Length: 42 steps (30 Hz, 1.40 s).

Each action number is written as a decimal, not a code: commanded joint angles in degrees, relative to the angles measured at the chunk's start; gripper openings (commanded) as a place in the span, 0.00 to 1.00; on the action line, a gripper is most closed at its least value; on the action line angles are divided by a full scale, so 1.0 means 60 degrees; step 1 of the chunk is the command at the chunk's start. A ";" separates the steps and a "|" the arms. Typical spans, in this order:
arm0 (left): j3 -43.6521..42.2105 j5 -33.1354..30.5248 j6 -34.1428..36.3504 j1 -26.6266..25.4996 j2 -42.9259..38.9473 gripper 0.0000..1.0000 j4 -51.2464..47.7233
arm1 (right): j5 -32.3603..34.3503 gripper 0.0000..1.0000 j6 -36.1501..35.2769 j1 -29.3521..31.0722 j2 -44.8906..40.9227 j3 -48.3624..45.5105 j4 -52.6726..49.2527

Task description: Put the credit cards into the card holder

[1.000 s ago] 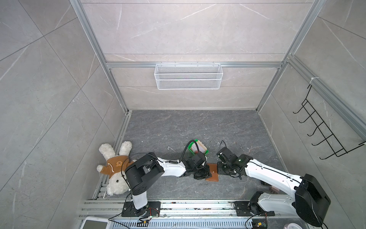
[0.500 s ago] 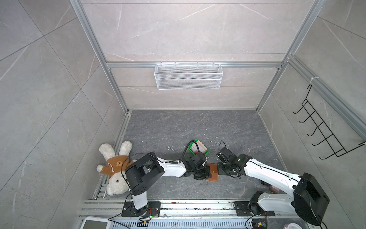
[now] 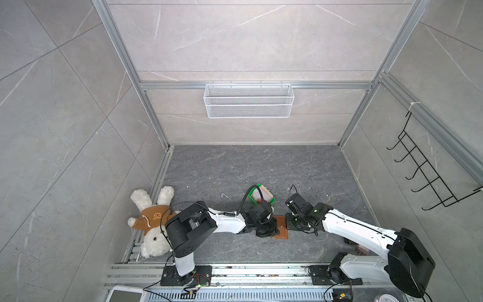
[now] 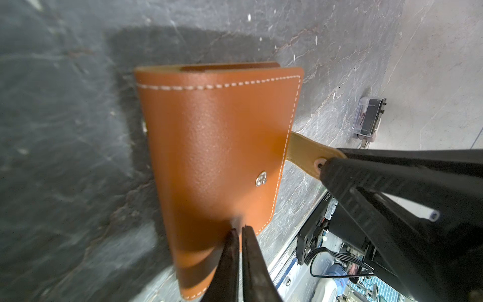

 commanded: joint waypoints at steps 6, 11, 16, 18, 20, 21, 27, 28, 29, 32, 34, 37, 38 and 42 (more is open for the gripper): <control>-0.0010 0.0127 0.0110 -0.0077 0.0217 0.10 -0.0081 | -0.0034 0.14 -0.0071 -0.0006 -0.0057 0.0162 0.0015; 0.0005 0.0149 0.0109 -0.0077 0.0246 0.09 -0.0074 | -0.0057 0.18 -0.0075 -0.0012 -0.0157 0.0202 -0.0005; 0.0019 0.0164 0.0103 -0.0077 0.0246 0.09 -0.0088 | -0.0071 0.18 -0.0078 -0.0015 -0.0182 0.0235 -0.0023; 0.0019 0.0163 0.0110 -0.0077 0.0246 0.09 -0.0088 | -0.0042 0.13 -0.0067 -0.0008 -0.0132 0.0221 -0.0030; 0.0018 0.0171 0.0110 -0.0083 0.0246 0.09 -0.0079 | -0.0015 0.09 -0.0077 -0.0011 -0.0106 0.0221 -0.0049; 0.0019 0.0164 0.0110 -0.0077 0.0232 0.09 -0.0082 | -0.0012 0.08 -0.0091 -0.0014 -0.0107 0.0221 -0.0055; -0.0009 0.0167 0.0110 -0.0091 0.0246 0.09 -0.0052 | -0.0215 0.00 -0.0152 -0.0001 -0.0110 0.0236 0.0086; -0.0017 0.0164 0.0110 -0.0084 0.0248 0.09 -0.0037 | -0.0271 0.00 -0.0151 0.0022 -0.0069 0.0232 0.0137; -0.0024 0.0164 0.0090 -0.0092 0.0246 0.08 -0.0030 | -0.0335 0.00 -0.0152 0.0039 -0.0028 0.0221 0.0195; -0.0039 0.0156 0.0075 -0.0090 0.0232 0.08 -0.0001 | -0.0596 0.00 -0.0179 0.0101 0.0143 0.0200 0.0443; -0.0054 0.0150 0.0080 -0.0092 0.0217 0.08 -0.0001 | -0.0657 0.00 -0.0181 0.0173 0.0322 0.0227 0.0513; -0.0068 0.0149 0.0053 -0.0091 0.0219 0.08 0.0028 | -0.0573 0.00 -0.0195 0.0276 0.0556 0.0304 0.0528; -0.0082 0.0149 0.0052 -0.0092 0.0224 0.07 0.0036 | -0.0556 0.00 -0.0195 0.0315 0.0632 0.0336 0.0528; -0.0083 0.0153 0.0051 -0.0084 0.0232 0.07 0.0056 | -0.0509 0.00 -0.0210 0.0382 0.0931 0.0440 0.0570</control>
